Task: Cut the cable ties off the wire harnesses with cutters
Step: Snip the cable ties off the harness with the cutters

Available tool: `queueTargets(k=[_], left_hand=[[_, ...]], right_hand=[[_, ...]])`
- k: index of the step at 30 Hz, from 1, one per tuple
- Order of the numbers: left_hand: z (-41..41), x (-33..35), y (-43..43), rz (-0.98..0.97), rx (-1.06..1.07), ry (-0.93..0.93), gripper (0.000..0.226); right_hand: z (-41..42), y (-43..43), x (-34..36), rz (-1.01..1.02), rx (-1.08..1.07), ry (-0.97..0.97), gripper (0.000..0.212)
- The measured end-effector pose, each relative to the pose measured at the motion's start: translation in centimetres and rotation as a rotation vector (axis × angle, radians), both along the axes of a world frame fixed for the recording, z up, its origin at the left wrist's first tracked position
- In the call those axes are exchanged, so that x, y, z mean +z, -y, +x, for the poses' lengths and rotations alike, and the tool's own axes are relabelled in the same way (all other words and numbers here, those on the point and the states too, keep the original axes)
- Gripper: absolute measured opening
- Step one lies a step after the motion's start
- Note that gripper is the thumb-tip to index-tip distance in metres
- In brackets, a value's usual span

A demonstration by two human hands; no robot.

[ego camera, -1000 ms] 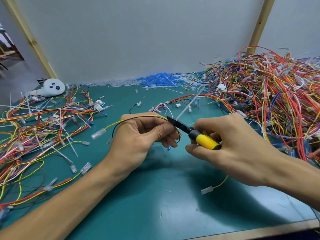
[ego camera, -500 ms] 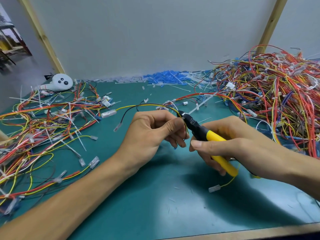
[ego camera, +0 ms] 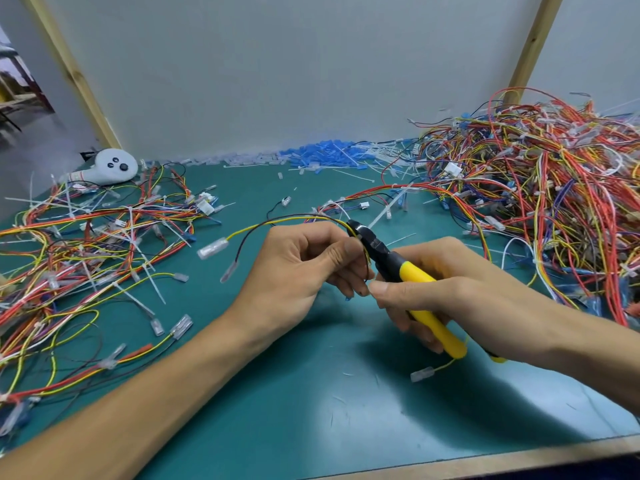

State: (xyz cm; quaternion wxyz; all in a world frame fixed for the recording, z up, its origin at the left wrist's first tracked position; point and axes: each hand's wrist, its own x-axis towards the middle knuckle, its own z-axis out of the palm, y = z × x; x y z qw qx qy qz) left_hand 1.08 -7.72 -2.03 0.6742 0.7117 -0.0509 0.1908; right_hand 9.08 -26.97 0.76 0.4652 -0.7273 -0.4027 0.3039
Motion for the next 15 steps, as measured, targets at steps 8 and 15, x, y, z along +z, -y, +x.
queueTargets(k=[8, 15], left_hand=[[-0.3, 0.2, -0.1, 0.062, -0.001, -0.002, 0.027], [-0.8, 0.6, -0.3, -0.077, -0.011, -0.052, 0.05]], right_hand=[[-1.0, 0.4, 1.1, -0.088, -0.054, -0.078, 0.044], [-1.3, 0.1, 0.8, -0.053, -0.122, 0.08, 0.048]])
